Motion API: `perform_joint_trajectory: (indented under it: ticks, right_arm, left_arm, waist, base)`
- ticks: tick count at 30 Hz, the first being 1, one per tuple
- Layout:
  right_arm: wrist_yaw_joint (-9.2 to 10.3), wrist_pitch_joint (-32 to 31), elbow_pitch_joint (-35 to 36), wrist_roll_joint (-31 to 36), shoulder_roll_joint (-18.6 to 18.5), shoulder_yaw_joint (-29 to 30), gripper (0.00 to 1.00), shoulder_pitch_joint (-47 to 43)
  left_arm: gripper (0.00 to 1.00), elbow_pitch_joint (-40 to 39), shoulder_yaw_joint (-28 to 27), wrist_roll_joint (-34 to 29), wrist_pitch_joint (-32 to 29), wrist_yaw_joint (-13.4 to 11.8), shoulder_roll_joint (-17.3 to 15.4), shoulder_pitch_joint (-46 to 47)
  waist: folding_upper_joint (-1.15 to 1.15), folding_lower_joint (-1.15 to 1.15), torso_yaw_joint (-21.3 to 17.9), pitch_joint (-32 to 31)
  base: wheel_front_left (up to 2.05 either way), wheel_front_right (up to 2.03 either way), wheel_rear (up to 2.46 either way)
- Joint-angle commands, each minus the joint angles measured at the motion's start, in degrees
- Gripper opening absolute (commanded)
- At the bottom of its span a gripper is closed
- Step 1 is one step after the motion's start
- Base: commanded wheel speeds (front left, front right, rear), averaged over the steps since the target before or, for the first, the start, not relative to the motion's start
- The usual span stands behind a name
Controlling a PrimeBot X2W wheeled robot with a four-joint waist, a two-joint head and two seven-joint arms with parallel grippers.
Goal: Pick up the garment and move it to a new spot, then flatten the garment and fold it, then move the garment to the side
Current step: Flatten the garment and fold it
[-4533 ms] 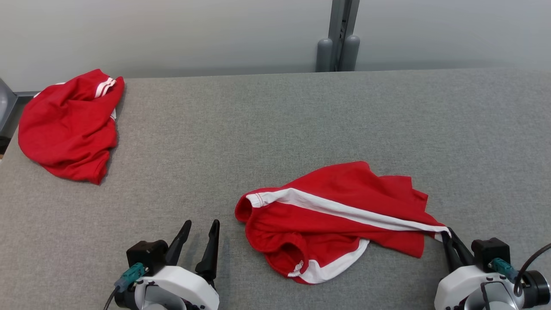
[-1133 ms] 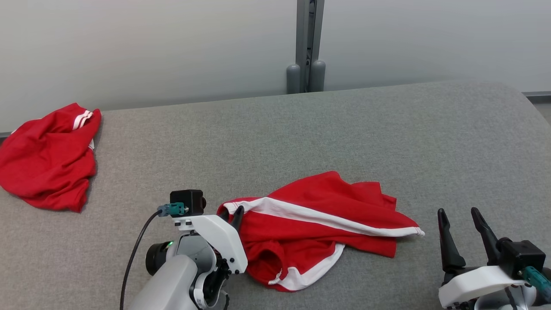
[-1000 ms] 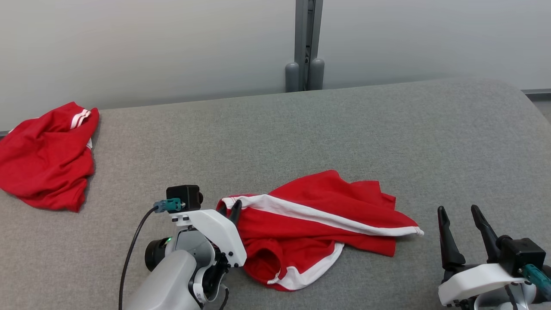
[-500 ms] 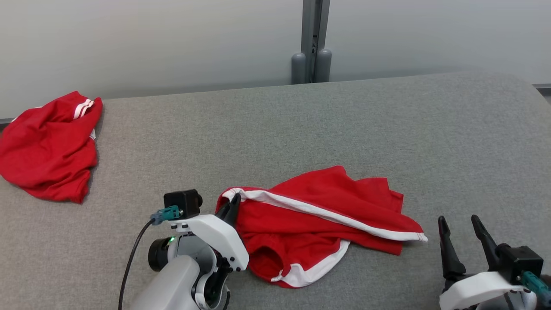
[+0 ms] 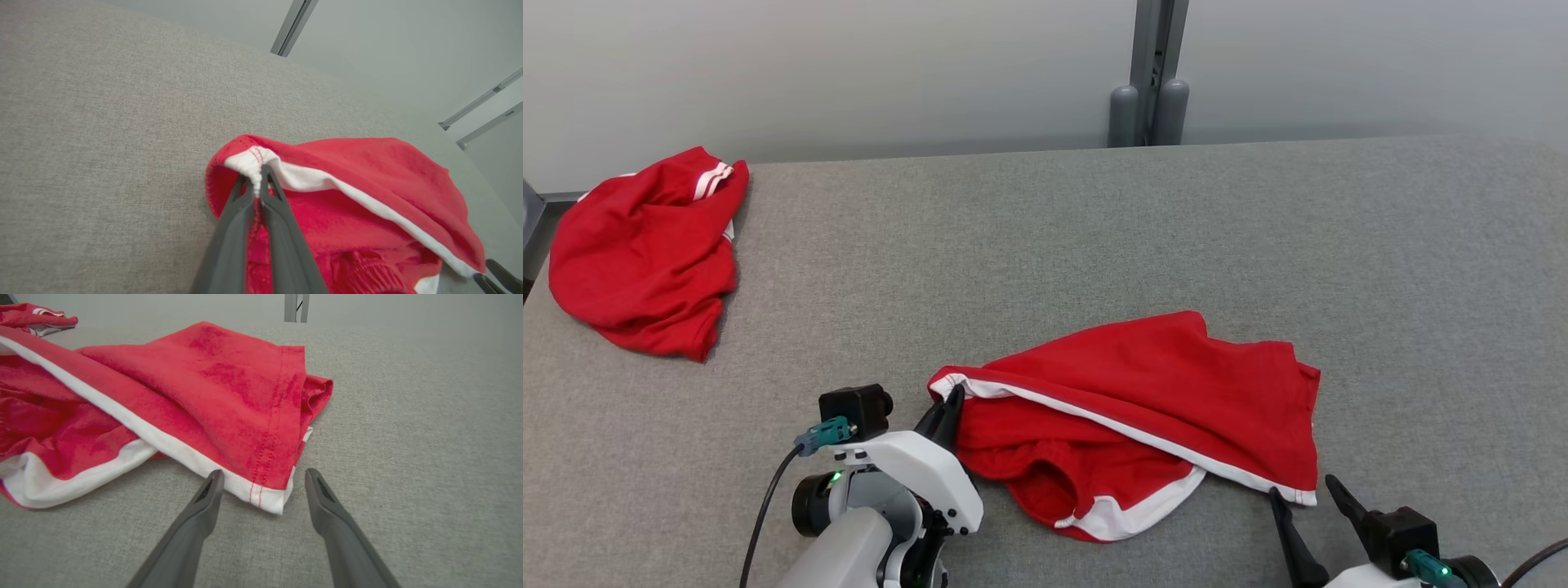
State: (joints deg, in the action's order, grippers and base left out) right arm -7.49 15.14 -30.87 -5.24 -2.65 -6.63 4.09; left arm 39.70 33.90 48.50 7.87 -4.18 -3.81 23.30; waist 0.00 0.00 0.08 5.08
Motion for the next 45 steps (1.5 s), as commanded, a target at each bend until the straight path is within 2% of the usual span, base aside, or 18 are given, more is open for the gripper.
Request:
perform_joint_trajectory:
  ticks: [1, 15, 17, 23, 29, 33, 45]
  right_arm:
    - [-0.01, 0.02, -0.65, 0.91, -0.63, -1.14, 1.0, -0.1]
    - [-0.01, 0.02, -4.35, 2.71, -0.88, -4.3, 0.99, 2.09]
    - [-0.01, 0.02, -4.37, 2.55, -0.84, -4.45, 0.89, 2.15]
    - [-0.01, 0.02, -5.0, 2.46, -0.78, -4.93, 0.47, 2.24]
    - [-0.01, 0.02, -5.31, 1.91, -0.75, -5.75, 0.29, 2.88]
    - [-0.01, 0.02, -2.73, 1.06, -1.12, -5.67, 0.0, 2.69]
    - [-0.01, 0.01, 12.47, -1.42, -2.79, -2.53, 0.0, 1.02]
  left_arm:
    - [0.0, 0.14, -0.09, -0.34, 0.53, 0.09, -0.51, 0.06]
    - [0.0, 0.76, -0.12, 0.43, 1.35, 0.39, -1.05, -1.5]
    - [0.0, 0.79, -0.02, 0.52, 1.33, 0.37, -1.12, -1.74]
    - [0.0, 0.79, -0.09, 0.95, 1.42, 0.22, -1.42, -2.11]
    - [0.0, 0.53, -0.24, 1.15, 1.77, -0.12, -1.8, -2.61]
    - [0.0, 0.01, -0.44, 1.3, 2.37, 0.19, -2.12, -2.64]
    - [0.0, -5.56, -2.07, 0.88, 5.89, 2.29, -3.5, -2.81]
  waist:
    - [0.0, 0.0, 0.23, 0.11]
    - [0.0, 0.0, 0.65, -0.16]
    - [0.0, 0.0, 0.85, -0.23]
    - [0.0, 0.0, 0.98, -0.36]
    - [0.0, 0.0, 0.69, -0.3]
    - [0.0, 0.0, 0.38, -0.29]
    - [0.0, 0.0, -1.42, -1.44]
  base:
    - [0.0, 0.0, 0.0]
    - [0.0, 0.0, 0.0]
    - [0.0, 0.0, 0.0]
    - [0.0, 0.0, 0.0]
    - [0.0, 0.0, 0.0]
    - [0.0, 0.0, 0.0]
    - [0.0, 0.0, 0.0]
